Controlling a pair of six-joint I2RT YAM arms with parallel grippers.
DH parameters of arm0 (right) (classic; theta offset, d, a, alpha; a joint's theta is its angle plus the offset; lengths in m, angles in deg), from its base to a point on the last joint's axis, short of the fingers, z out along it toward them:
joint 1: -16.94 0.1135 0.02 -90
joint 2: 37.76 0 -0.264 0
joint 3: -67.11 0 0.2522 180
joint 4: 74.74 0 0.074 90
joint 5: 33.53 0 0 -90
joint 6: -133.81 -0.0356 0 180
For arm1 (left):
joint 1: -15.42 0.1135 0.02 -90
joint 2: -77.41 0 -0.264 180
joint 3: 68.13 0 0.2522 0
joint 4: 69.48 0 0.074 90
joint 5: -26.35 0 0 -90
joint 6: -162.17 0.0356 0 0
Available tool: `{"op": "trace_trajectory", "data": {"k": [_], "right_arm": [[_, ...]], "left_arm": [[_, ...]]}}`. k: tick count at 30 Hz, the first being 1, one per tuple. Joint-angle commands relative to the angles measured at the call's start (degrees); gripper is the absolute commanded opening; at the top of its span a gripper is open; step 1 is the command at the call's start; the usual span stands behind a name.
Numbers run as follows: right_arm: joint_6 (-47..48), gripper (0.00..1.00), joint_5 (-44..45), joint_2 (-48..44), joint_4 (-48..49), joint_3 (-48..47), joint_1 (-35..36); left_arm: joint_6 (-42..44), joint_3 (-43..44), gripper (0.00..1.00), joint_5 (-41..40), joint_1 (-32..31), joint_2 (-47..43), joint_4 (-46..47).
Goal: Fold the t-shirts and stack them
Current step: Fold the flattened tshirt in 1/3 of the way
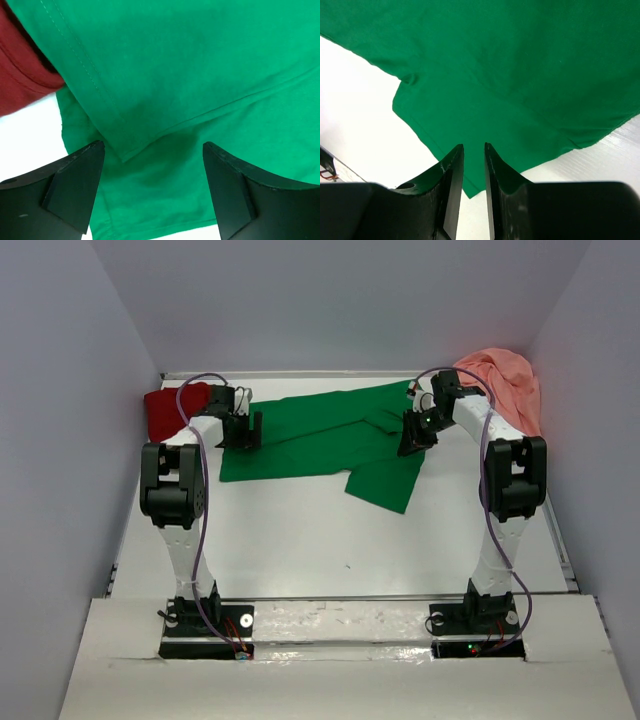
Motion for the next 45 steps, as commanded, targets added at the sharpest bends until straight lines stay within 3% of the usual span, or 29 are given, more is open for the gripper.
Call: {"op": "trace_trajectory", "data": {"k": [1, 11, 17, 21, 37, 45], "right_arm": [[0.91, 0.29, -0.50, -3.45, -0.14, -1.03, 0.48], [1.17, 0.27, -1.29, -3.36, 0.03, 0.64, 0.48], [1.26, 0.27, -1.56, -3.18, 0.21, 1.25, 0.48], [1.35, 0.26, -1.73, -3.19, 0.38, 1.34, 0.48], [1.43, 0.25, -1.91, -3.45, 0.56, 2.22, 0.48], [1.43, 0.25, -2.00, -3.89, 0.56, 2.04, 0.48]], "left_arm": [[-0.83, -1.36, 0.88, -0.71, -0.10, -0.37, 0.27], [-0.92, -2.24, 0.77, -1.76, -0.27, -0.81, 1.41], [-1.18, -1.45, 0.91, -3.43, -0.19, -1.16, 1.06], [-1.09, -1.45, 0.93, -4.40, -0.36, -2.39, 1.24], [-2.59, -1.19, 0.89, -4.05, -0.80, -5.73, 3.70], [-2.76, -1.62, 0.81, -2.82, -1.24, -3.89, 3.96]]}}
